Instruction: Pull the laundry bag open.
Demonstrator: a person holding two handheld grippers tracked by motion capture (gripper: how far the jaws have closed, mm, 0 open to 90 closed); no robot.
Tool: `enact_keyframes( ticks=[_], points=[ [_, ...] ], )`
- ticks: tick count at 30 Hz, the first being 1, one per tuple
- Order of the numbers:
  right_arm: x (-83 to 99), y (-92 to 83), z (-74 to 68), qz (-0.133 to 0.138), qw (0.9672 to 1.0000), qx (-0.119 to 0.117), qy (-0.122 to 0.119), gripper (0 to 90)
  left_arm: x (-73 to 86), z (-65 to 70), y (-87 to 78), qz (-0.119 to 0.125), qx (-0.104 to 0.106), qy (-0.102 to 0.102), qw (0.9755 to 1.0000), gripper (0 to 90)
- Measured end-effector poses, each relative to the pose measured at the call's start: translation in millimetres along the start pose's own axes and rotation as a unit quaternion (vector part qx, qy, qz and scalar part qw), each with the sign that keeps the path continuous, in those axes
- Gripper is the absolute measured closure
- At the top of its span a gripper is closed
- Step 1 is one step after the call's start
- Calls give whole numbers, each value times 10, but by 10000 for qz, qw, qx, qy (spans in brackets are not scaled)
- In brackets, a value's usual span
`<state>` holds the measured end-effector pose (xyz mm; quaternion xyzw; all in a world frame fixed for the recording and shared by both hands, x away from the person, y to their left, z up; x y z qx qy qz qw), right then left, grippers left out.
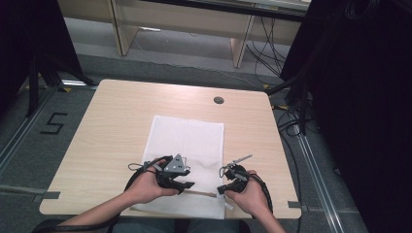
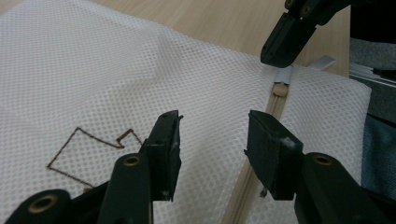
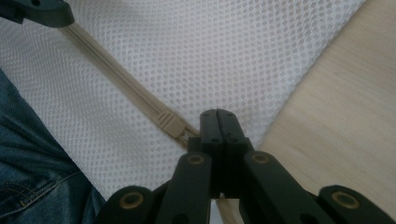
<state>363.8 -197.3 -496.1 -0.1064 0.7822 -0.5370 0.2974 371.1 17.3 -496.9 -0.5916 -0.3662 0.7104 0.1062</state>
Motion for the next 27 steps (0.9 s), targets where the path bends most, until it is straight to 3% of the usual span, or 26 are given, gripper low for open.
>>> enact_keyframes(
  ticks=[3,9,12,15,16,17,20,21,22,24,25,26,27],
  points=[
    [20,8,-12,-97,9999,-20,65,900,-26,49,54,-62,106,111,9999,571],
    [42,54,9,-170,9998,-4,-66,900,-75,165,169,-100,329,126,9993,601],
    [59,74,-5,-295,9996,9,53,900,-98,215,220,-186,420,223,9987,616],
    [61,123,-11,-296,9995,51,-121,900,-118,240,259,-221,450,337,9982,637],
    [63,115,-31,-385,9992,77,5,900,-127,262,279,-186,482,264,9983,642],
    [56,126,-22,-335,9993,76,-119,900,-131,264,291,-200,494,284,9982,647],
    [66,123,-24,-288,9995,76,-111,900,-139,286,347,-232,570,252,9978,651],
    [75,116,-37,-315,9995,62,4,900,-140,297,369,-271,594,281,9975,654],
    [76,123,-15,-266,9996,55,-105,900,-141,311,388,-273,607,283,9974,659],
    [83,118,-31,-296,9995,85,33,900,-139,329,414,-315,659,308,9969,668],
    [82,118,-31,-296,9995,89,31,900,-137,335,431,-332,665,338,9967,671],
    [75,126,-12,-247,9995,60,-165,900,-133,341,443,-338,662,339,9967,676],
    [77,133,-23,-206,9997,75,-100,900,-131,341,449,-356,669,352,9965,679]
  ],
)
Point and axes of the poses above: each handheld gripper's, and its own axes: y roughly forward along the jaws, x roughly out of its underside, z roughly to its right, the point moved 3 cm from there along y, roughly forward along the jaws, and after that the axes turned 1 degree about -z, right-handed, at the moved point
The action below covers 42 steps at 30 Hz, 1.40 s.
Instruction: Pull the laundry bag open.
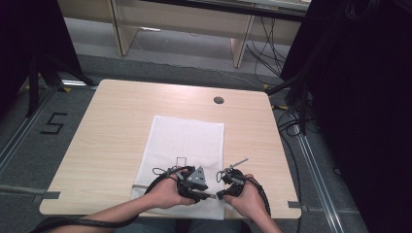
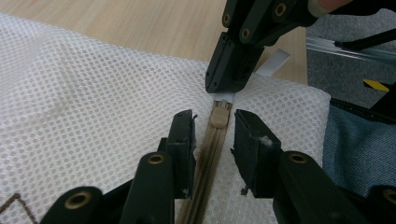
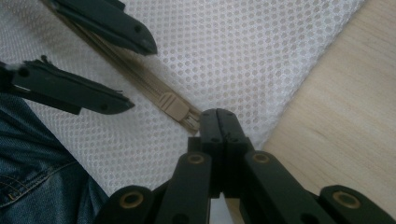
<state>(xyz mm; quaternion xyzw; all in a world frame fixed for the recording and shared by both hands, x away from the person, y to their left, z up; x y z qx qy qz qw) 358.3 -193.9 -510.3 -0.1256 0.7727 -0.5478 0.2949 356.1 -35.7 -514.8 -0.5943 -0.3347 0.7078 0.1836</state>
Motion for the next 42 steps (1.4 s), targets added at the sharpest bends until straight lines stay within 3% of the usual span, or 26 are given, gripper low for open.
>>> enact_keyframes(
  ticks=[13,15,16,21,25,26,29,31,34,35,36,42],
  points=[
    [7,-16,-11,-102,9998,-9,142,900,-38,5,178,-48,114,143,9998,719],
    [5,-14,-10,-95,9999,-3,114,900,-34,16,199,-43,122,92,9999,722],
    [-1,-5,9,-41,10000,-17,-45,900,-39,13,205,-64,120,180,9997,722],
    [0,-3,0,-21,10000,2,19,900,-47,20,253,-30,147,196,9997,740],
    [5,-12,-6,-72,9999,-3,97,900,-48,39,252,-18,109,285,9995,781],
    [6,-12,-6,-70,9999,-7,100,900,-51,36,247,-11,102,397,9992,792],
    [8,-9,-2,-38,9999,-2,110,900,-47,57,240,-42,39,335,9994,810],
    [10,-9,-3,-42,9999,1,137,900,-60,59,222,-163,-66,531,9984,814],
    [11,-9,-6,-29,9998,4,173,900,-57,91,221,-121,-103,425,9990,817],
    [7,-8,9,-8,10000,-34,41,900,-58,91,215,-139,-94,404,9990,817],
    [13,-15,-11,-62,9997,-47,238,900,-61,92,212,-143,-93,406,9990,817],
    [1,-3,-8,-70,9997,-22,239,900,-56,88,191,-176,-73,488,9986,819]
  ],
)
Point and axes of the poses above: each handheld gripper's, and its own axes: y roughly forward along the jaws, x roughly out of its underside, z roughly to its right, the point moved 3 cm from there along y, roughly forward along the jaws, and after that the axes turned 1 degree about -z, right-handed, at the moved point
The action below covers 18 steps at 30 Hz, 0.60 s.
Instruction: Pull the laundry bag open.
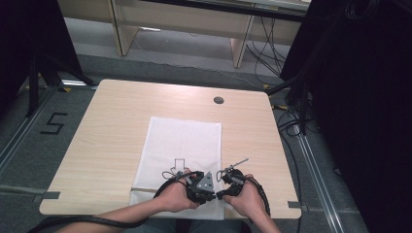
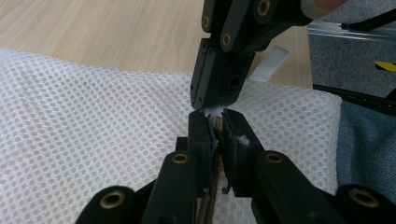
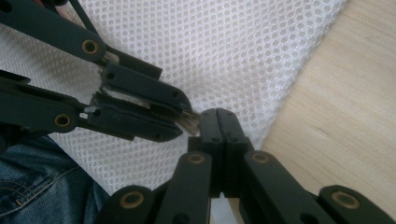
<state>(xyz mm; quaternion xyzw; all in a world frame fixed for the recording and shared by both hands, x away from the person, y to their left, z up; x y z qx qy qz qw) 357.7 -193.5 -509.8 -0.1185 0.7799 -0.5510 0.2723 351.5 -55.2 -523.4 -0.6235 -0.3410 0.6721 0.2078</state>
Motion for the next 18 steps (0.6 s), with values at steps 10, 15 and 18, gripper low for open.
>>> enact_keyframes(
  ticks=[10,15,18],
  points=[
    [10,-3,-32,-20,9999,113,102,900,10,8,-9,35,31,1,10000,820],
    [9,7,-17,52,9999,89,54,900,19,9,-11,72,42,1,10000,820],
    [7,4,-22,29,9999,119,57,900,29,6,-32,112,79,74,9999,820]
  ],
)
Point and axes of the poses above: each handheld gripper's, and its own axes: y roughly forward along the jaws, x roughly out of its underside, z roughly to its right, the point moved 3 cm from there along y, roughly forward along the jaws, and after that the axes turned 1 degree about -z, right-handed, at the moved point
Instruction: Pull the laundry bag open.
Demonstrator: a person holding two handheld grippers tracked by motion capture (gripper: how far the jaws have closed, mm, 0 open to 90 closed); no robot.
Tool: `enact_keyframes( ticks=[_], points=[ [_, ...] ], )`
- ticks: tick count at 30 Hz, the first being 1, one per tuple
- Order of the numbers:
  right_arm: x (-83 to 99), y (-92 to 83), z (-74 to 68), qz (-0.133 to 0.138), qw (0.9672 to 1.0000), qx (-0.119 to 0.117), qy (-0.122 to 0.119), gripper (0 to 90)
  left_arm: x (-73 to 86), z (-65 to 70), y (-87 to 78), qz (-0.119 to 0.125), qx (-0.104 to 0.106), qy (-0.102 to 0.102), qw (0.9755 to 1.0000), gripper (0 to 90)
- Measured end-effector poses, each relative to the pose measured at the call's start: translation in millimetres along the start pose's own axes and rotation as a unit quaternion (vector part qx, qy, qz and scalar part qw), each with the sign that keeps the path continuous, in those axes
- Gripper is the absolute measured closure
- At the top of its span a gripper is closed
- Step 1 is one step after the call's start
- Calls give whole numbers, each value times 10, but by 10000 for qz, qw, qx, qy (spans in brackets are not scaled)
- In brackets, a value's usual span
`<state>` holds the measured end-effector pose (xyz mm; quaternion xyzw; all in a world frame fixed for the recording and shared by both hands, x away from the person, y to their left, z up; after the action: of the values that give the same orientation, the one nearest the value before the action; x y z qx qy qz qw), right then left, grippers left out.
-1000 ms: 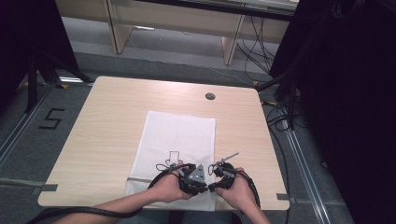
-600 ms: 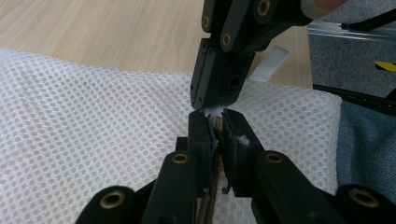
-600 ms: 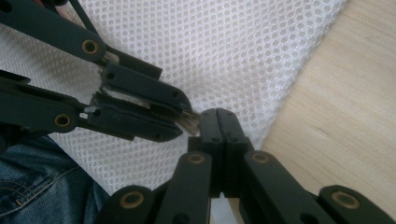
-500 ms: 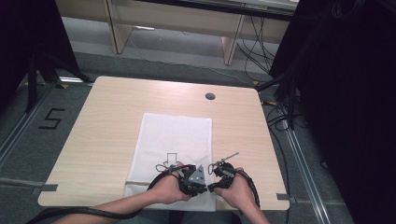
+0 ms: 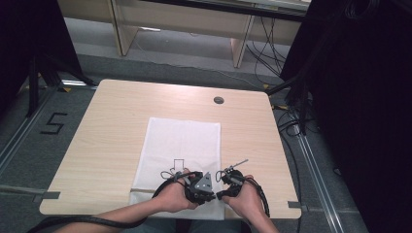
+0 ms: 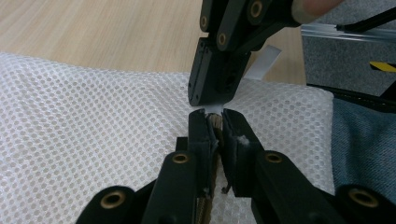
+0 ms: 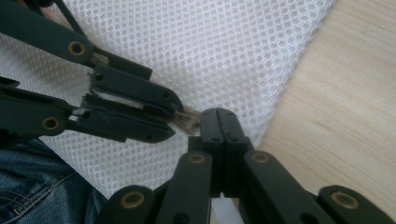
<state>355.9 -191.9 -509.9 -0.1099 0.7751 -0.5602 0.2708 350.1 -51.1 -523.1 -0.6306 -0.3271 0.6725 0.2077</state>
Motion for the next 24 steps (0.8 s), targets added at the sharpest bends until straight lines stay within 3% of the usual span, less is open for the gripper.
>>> enact_keyframes(
  ticks=[3,12,24],
  points=[
    [0,1,-1,1,10000,35,4,900,17,6,7,83,6,-122,9999,820],
    [3,2,1,21,10000,9,27,900,49,-21,-93,102,26,-176,9998,820],
    [0,3,0,19,10000,19,28,900,85,-34,-164,64,35,-113,9999,820]
  ],
)
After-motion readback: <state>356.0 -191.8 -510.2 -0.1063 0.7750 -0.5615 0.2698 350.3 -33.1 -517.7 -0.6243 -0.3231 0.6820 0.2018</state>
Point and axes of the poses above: each handheld gripper's, and its own axes: y roughly forward along the jaws, x roughly out of its underside, z roughly to its right, the point moved 3 cm from there along y, roughly forward along the jaws, and after that the axes turned 1 degree about -z, right-handed, at the moved point
